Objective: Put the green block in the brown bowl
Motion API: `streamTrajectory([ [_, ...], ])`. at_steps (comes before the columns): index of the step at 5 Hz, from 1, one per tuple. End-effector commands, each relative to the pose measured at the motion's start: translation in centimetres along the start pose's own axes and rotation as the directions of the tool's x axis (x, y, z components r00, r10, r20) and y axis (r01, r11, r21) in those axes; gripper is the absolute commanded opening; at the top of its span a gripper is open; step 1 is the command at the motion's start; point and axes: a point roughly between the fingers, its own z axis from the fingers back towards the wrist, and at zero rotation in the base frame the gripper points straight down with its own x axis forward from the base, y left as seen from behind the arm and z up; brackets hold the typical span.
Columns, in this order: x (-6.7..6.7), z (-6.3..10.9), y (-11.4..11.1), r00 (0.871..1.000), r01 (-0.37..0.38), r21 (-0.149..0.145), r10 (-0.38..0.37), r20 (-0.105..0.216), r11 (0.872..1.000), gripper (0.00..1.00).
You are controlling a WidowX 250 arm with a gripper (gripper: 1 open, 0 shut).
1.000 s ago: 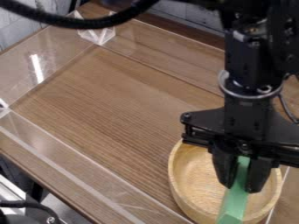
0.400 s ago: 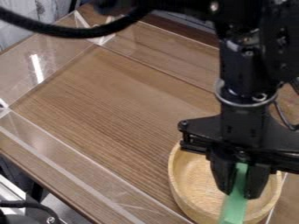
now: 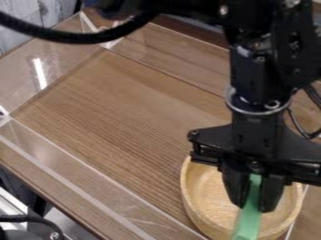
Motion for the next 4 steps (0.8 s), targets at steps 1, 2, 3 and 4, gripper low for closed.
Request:
streamTrajectory([
  [1, 0.57, 0.71, -0.10, 0.999, -0.009, -0.037, 0.010, 0.033, 0.999, 0.00],
  [2, 0.71, 0.51, 0.02, 0.999, -0.014, -0.042, 0.015, 0.033, 0.999, 0.00],
  [3, 0.87, 0.35, 0.12, 0.999, -0.019, -0.046, 0.021, 0.031, 0.999, 0.00],
  [4, 0.98, 0.16, 0.16, 0.999, -0.024, -0.052, 0.025, 0.029, 0.998, 0.00],
])
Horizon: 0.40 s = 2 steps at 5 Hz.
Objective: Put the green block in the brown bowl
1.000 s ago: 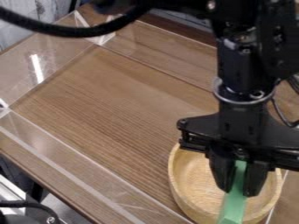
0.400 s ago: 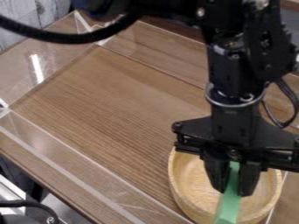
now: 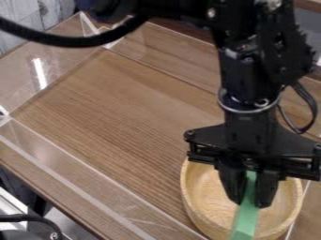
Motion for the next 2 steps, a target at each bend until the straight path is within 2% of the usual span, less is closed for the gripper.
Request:
streamTrajectory([
  [1, 0.47, 0.46, -0.28, 1.000, -0.008, -0.026, 0.009, 0.020, 1.000, 0.00],
  [2, 0.54, 0.27, -0.26, 1.000, -0.013, -0.030, 0.014, 0.017, 0.999, 0.00],
])
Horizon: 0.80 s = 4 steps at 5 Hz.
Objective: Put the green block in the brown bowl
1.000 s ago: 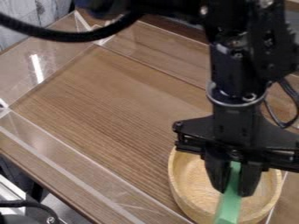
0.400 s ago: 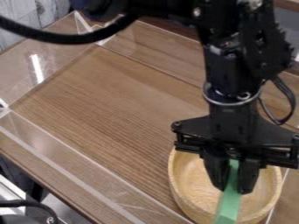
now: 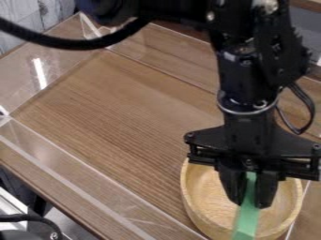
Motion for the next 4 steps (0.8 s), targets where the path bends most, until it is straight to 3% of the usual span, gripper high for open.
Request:
streamTrajectory([
  [1, 0.50, 0.42, -0.21, 1.000, -0.011, -0.024, 0.012, 0.020, 1.000, 0.00],
  [4, 0.58, -0.36, -0.25, 1.000, -0.026, -0.033, 0.027, 0.010, 0.999, 0.00],
])
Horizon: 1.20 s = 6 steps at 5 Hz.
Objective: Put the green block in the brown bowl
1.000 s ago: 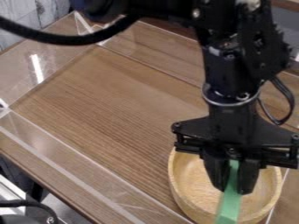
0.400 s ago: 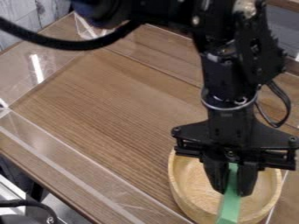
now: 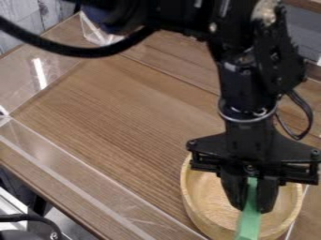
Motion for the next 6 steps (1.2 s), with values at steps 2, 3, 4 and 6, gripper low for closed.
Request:
streamTrajectory([
  [2, 0.66, 0.14, -0.30, 1.000, -0.012, -0.026, 0.013, 0.019, 1.000, 0.00],
  [3, 0.71, 0.06, -0.27, 1.000, -0.014, -0.027, 0.015, 0.016, 1.000, 0.00],
  [4, 0.79, 0.00, -0.23, 1.000, -0.016, -0.029, 0.016, 0.014, 0.999, 0.00],
  [6, 0.90, -0.01, -0.23, 1.000, -0.019, -0.032, 0.019, 0.009, 0.999, 0.00],
])
